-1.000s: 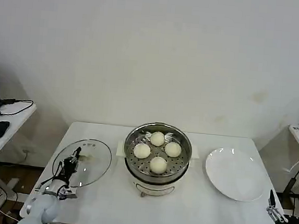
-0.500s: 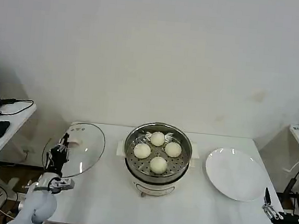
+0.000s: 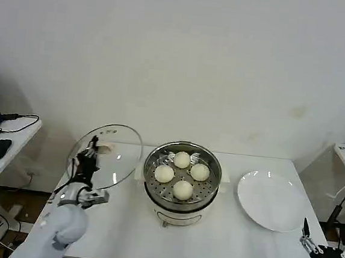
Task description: Take steamed baozi put them in steamer then cover it.
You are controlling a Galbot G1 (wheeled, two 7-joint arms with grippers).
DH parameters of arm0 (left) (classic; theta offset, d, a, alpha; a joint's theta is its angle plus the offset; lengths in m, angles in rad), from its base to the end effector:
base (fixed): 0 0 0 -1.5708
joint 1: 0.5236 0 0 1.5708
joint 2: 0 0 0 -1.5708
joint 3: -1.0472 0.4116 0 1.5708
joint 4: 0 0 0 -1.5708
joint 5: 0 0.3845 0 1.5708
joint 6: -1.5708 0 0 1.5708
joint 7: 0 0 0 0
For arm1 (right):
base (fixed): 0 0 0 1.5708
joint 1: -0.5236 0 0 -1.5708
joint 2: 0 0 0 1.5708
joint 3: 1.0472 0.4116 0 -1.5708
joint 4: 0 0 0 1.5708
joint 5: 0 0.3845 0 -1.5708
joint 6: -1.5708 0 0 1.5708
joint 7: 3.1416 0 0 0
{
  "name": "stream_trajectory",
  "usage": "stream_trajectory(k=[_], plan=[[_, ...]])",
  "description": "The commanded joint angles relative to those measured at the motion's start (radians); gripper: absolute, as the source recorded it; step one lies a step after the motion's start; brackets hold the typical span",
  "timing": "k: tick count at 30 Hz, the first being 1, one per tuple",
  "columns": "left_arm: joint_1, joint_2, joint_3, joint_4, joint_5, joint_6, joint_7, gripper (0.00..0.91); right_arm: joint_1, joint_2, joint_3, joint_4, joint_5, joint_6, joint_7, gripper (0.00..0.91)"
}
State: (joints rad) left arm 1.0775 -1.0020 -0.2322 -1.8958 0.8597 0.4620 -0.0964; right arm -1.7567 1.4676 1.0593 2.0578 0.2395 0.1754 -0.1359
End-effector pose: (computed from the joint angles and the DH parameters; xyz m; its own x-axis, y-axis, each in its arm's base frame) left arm 0.3398 0.0674 -0.3102 -0.9932 -0.0582 -0.1012 -0.1106 0.1939 0.9748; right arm 0.0832 -0.1964 -0.3516 -0.9680 0.2475 -0.0419 0.2509 0.9512 -0.1797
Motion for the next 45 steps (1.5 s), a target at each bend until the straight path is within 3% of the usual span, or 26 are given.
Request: stream_trajectory(k=[1,8,15,36,45], plan=[[-0.275,-0.052,0.336,-0.038,0.193,0.242,0.188,0.0,0.008,0.021,0.001,-0.016,-0.088,-0.007,0.016,0.907],[-0.304,-0.147,0.424,-0.009,0.492,0.274,0.381,0.0,0.027,0.012,-0.016,-0.031,-0.105,-0.014,0.021,0.907],[-0.304,-0.326,0.459,0.046,0.629,0.275,0.453,0.0,0.033,0.012,-0.033,-0.056,-0.135,-0.003,0.024,0.907],[-0.29,-0.501,0.468,0.168,0.65,0.278,0.471,0.0,0.029,0.016,-0.049,-0.057,-0.15,-0.001,0.024,0.907],[-0.26,-0.521,0.453,0.192,0.676,0.276,0.457,0.0,0.03,0.015,-0.054,-0.057,-0.149,0.0,0.022,0.907]])
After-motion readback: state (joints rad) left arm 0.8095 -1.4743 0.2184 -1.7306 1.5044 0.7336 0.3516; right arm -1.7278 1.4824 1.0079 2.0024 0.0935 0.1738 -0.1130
